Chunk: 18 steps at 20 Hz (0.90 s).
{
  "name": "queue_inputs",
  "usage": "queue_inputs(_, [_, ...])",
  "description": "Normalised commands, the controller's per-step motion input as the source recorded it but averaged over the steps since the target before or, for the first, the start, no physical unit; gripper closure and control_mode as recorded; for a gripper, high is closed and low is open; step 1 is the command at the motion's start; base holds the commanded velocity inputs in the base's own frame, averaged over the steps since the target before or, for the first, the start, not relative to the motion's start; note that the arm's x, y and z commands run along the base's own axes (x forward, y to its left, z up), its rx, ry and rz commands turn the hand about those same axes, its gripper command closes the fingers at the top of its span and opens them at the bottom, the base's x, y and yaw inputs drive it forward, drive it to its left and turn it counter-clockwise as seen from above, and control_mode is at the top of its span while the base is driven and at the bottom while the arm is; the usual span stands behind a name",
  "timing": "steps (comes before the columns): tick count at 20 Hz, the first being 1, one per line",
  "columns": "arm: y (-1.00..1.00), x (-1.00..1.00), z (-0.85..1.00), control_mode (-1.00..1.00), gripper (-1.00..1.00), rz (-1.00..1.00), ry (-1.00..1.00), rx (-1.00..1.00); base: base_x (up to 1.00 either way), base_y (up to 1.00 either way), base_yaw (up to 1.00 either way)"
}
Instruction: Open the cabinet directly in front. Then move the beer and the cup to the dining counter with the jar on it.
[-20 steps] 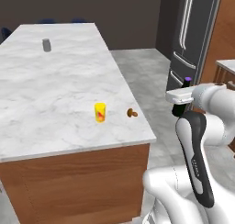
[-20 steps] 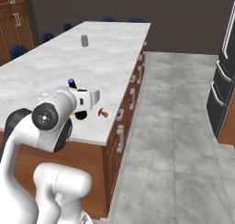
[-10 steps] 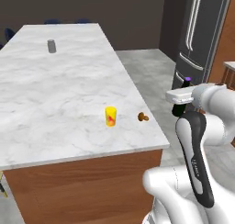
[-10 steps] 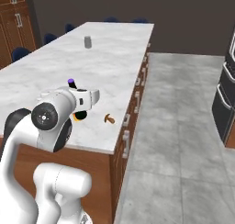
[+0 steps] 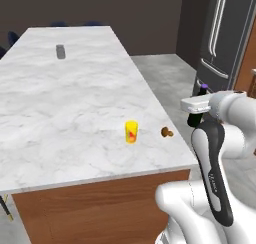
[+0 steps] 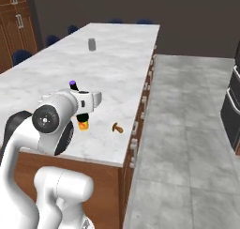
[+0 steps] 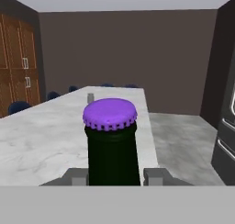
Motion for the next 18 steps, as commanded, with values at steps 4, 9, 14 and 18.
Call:
queue_inputs(4, [0.00, 0.00, 0.00, 1.00, 1.00, 0.00, 0.00, 0.00, 0.35, 0.34, 0.02])
queue_inputs(9, [0.00, 0.00, 0.00, 1.00, 1.00, 0.00, 0.00, 0.00, 0.26, 0.31, 0.05])
queue_inputs(14, [0.00, 0.00, 0.00, 1.00, 1.00, 0.00, 0.00, 0.00, 0.28, 0.31, 0.05])
queue_inputs(18, [0.00, 0.00, 0.00, 1.00, 1.00, 0.00, 0.00, 0.00, 0.31, 0.25, 0.03])
